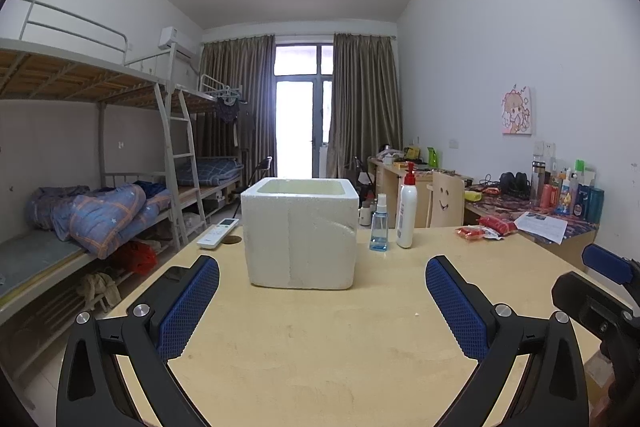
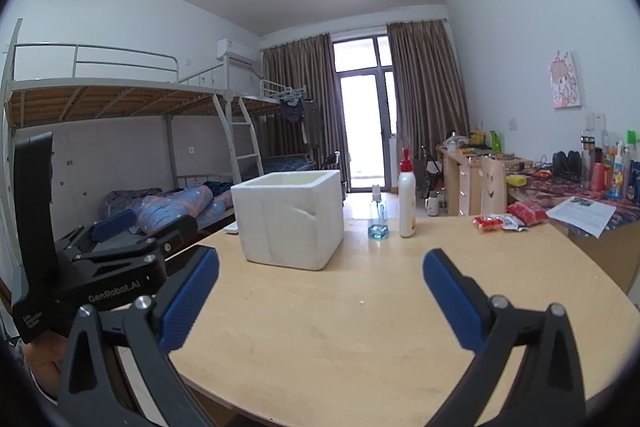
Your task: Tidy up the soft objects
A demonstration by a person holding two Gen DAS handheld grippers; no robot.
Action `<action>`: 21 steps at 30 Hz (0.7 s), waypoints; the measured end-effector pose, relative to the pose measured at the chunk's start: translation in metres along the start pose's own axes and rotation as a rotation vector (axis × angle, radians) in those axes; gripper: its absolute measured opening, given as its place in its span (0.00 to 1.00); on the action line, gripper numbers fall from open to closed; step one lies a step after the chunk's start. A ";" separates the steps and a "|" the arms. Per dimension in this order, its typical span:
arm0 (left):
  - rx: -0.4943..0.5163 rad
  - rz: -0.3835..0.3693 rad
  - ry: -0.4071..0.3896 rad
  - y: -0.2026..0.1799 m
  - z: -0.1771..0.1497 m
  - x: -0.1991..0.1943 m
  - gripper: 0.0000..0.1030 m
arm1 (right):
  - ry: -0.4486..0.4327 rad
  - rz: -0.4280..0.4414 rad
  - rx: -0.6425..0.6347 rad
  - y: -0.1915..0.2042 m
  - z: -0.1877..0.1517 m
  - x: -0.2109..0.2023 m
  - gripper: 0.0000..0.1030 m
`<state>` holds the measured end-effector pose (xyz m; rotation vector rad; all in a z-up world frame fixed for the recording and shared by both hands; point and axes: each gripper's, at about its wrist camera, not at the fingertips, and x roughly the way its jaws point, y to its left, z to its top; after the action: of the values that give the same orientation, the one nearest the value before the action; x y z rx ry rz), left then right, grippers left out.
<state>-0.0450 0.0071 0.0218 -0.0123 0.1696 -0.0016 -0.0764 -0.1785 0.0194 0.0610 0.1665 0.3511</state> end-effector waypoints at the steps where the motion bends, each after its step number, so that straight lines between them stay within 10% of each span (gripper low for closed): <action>1: 0.000 -0.001 0.005 -0.001 -0.002 0.000 1.00 | 0.002 -0.003 0.001 0.000 -0.001 0.000 1.00; 21: 0.033 -0.011 0.011 -0.011 -0.005 0.001 1.00 | 0.031 -0.021 0.022 -0.003 -0.004 0.001 1.00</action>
<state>-0.0445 -0.0037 0.0166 0.0199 0.1807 -0.0155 -0.0755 -0.1807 0.0150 0.0751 0.2013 0.3292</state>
